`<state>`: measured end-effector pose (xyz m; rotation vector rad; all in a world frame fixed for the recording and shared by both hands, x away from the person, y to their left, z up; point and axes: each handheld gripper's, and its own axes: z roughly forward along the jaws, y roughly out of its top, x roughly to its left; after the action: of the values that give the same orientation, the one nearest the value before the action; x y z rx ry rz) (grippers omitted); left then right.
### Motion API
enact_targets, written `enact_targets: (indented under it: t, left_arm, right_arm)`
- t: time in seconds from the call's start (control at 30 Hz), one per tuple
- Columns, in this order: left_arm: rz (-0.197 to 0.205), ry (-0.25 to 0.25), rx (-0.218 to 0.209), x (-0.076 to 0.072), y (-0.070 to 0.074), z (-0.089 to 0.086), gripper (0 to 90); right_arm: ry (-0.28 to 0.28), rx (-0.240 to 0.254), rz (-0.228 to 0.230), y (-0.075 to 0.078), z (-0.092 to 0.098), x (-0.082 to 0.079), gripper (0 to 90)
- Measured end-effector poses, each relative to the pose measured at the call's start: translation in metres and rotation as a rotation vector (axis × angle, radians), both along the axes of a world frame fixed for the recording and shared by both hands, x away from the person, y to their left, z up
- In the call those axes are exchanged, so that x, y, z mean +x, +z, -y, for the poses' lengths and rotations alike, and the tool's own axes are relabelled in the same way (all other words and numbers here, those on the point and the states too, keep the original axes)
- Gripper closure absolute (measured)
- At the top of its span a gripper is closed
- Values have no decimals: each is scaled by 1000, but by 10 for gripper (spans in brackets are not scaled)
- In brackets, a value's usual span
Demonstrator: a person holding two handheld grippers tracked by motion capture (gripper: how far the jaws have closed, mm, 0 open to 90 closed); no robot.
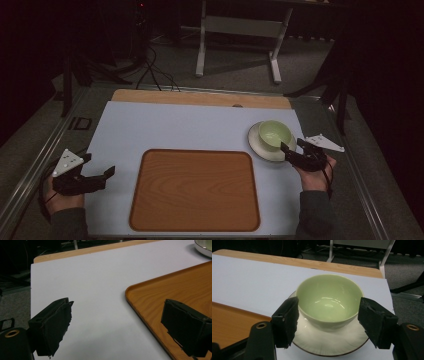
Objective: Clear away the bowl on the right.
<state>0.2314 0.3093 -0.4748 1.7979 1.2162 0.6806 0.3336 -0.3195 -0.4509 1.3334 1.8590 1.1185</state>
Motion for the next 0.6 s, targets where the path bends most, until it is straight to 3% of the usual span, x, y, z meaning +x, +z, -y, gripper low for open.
enact_targets:
  t: [0.37,0.5,0.6]
  left_arm:
    - [8,11,-5,-1,1,-1,97]
    - [10,15,-9,-1,1,-1,99]
    - [11,17,-9,-1,1,-1,99]
  right_arm:
    - [-23,-35,-25,-2,2,23,334]
    - [-43,-37,-54,-8,3,32,336]
    - [-64,-66,-72,-15,0,39,336]
